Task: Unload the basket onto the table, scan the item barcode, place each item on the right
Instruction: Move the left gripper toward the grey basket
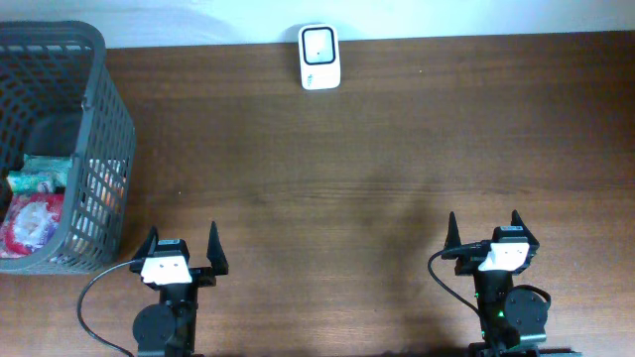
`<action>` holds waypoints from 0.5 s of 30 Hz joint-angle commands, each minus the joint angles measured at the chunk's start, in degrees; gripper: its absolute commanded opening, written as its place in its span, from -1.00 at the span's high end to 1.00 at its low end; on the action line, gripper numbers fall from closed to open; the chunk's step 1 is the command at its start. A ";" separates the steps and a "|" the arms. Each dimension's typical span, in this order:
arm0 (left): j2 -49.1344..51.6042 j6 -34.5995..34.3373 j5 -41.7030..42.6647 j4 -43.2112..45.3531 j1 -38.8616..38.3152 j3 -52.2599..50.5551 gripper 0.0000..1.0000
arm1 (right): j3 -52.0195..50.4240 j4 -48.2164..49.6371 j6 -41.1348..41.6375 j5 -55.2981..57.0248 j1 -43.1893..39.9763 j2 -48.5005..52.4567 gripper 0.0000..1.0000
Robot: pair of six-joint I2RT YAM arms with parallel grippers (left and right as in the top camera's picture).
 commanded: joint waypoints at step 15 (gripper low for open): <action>-0.22 7.56 -3.72 5.05 0.42 -0.20 -0.98 | -0.52 -0.17 -0.33 0.09 -0.37 -0.37 -0.97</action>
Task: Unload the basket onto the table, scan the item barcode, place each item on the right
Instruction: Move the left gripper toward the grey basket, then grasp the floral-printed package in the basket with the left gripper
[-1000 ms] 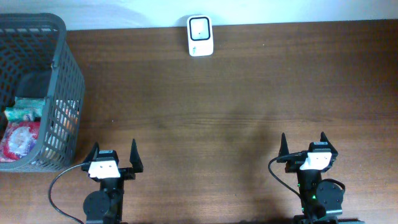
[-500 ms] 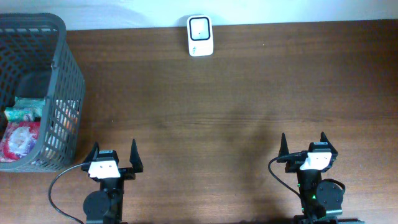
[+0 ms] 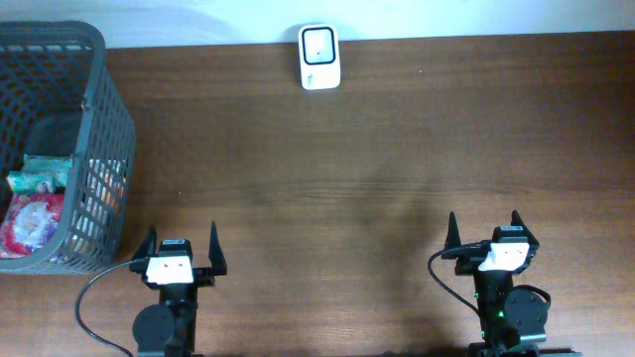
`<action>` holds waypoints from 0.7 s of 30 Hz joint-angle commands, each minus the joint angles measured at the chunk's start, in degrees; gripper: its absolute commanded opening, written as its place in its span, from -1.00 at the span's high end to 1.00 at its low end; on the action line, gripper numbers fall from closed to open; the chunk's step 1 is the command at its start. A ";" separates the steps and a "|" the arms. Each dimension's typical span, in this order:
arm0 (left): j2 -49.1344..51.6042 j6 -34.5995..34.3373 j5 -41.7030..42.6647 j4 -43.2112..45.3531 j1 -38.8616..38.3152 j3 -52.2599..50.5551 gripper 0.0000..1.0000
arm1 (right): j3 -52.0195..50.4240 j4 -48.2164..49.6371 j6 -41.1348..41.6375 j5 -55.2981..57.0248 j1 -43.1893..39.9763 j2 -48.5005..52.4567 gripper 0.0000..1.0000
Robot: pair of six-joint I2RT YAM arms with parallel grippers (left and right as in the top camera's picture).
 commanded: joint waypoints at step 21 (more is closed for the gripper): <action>42.86 10.25 0.35 -8.57 0.42 58.90 -0.98 | -0.52 -0.15 -0.42 0.09 -0.37 -0.37 -0.97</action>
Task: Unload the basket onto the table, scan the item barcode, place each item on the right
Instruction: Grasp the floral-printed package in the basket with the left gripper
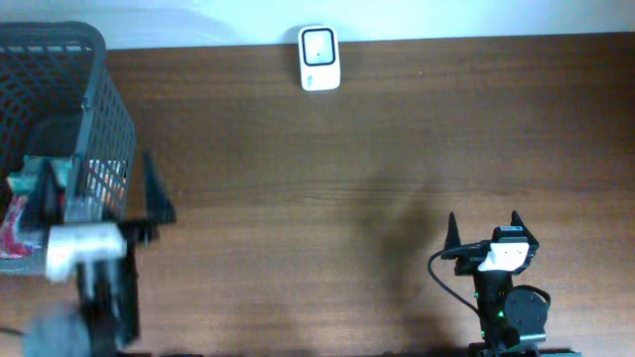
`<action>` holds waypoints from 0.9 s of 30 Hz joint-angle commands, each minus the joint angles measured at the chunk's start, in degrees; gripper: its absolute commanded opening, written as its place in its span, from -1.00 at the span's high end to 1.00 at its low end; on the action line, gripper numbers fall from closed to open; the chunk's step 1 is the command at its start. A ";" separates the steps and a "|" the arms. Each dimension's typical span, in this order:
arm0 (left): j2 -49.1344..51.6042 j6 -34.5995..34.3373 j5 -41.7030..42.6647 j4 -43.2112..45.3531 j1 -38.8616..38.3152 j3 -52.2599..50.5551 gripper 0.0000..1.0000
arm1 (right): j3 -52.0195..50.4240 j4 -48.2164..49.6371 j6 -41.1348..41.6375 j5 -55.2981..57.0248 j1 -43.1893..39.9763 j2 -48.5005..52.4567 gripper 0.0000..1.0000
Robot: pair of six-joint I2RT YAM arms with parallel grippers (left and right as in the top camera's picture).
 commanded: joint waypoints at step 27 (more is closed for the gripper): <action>85.83 -26.29 -9.42 -70.42 36.74 73.33 -0.98 | -0.52 -0.17 -0.37 0.11 -0.35 -0.50 -0.98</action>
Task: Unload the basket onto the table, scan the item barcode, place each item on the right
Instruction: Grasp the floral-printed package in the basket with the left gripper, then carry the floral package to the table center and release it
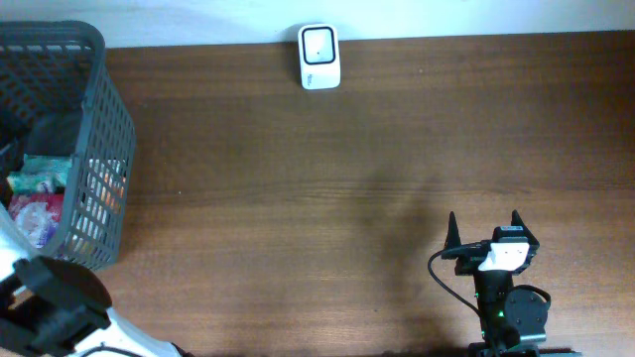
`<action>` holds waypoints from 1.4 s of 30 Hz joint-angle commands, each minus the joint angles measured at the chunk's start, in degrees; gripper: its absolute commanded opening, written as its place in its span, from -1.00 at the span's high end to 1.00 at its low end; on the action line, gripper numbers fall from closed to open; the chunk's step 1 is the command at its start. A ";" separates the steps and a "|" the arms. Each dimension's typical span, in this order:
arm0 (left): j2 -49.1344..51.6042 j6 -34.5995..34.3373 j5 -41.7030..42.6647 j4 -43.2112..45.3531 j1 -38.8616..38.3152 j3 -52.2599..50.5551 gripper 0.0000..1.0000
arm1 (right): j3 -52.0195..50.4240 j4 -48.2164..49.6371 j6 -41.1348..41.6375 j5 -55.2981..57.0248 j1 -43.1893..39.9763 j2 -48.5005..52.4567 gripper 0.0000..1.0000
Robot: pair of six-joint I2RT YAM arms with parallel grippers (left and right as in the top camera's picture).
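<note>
A white barcode scanner (319,57) stands at the table's far edge, near the middle. The grey mesh basket (104,119) at the left holds the items: a green packet (40,174) and a red-and-white packet (35,213). My left arm (60,297) reaches up from the bottom left corner over the basket's near left part. Its gripper is mostly cut off by the frame's left edge, so its state is unclear. My right gripper (483,226) rests open and empty at the near right, far from basket and scanner.
A black cable loops beside the right arm's base (511,312). Brown wooden table (327,198) stretches between the basket, the scanner and the right arm.
My left arm has swung further left: its gripper stood open beside the basket's near right wall and now sits over the basket at the frame's left edge. The right arm has not moved.
Both grippers first rested open at the table's near edge, and stayed so at the second moment. Then the left gripper was raised, open, by the basket's near corner. Now it is over the basket's left part, largely out of frame.
</note>
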 commanded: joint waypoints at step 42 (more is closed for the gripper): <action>16.11 -3.06 31.78 -21.75 -0.48 60.24 1.00 | -0.52 -0.17 -0.39 0.09 -0.35 -0.42 -0.97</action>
